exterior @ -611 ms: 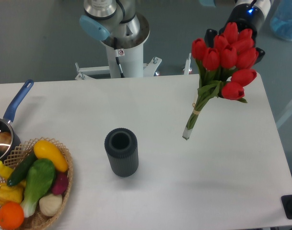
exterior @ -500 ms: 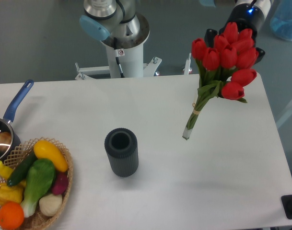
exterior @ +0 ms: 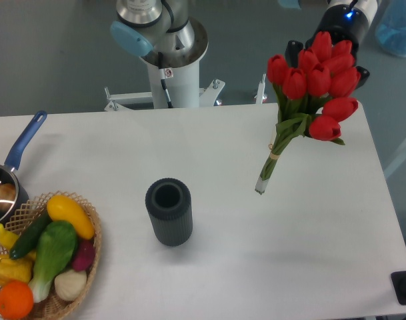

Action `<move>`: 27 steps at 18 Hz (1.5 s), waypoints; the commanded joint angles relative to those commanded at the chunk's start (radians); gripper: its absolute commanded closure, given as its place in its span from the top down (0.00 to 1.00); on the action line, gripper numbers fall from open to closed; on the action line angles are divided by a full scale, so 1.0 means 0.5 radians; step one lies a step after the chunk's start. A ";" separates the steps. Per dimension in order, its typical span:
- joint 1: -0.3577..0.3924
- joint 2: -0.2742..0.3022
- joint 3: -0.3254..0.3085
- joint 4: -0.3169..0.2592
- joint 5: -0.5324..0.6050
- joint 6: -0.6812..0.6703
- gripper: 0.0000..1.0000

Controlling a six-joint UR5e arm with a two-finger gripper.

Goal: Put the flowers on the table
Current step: 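Hold the red tulip bouquet by the stems and start moving it, then carry the tulips toward the table surface beside the grey vase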

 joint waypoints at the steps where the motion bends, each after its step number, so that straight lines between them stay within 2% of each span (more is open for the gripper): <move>1: 0.000 0.000 0.012 0.000 0.055 0.000 0.29; 6: -0.003 0.003 0.022 -0.003 0.337 0.003 0.28; 10: -0.012 0.012 0.092 -0.006 0.653 -0.018 0.28; 16: -0.040 0.034 0.101 -0.009 1.083 -0.021 0.28; 19: -0.122 0.031 0.178 -0.028 1.450 -0.055 0.28; 24: -0.386 -0.006 0.175 -0.037 2.184 -0.101 0.29; 27: -0.500 -0.064 0.160 -0.034 2.356 -0.104 0.29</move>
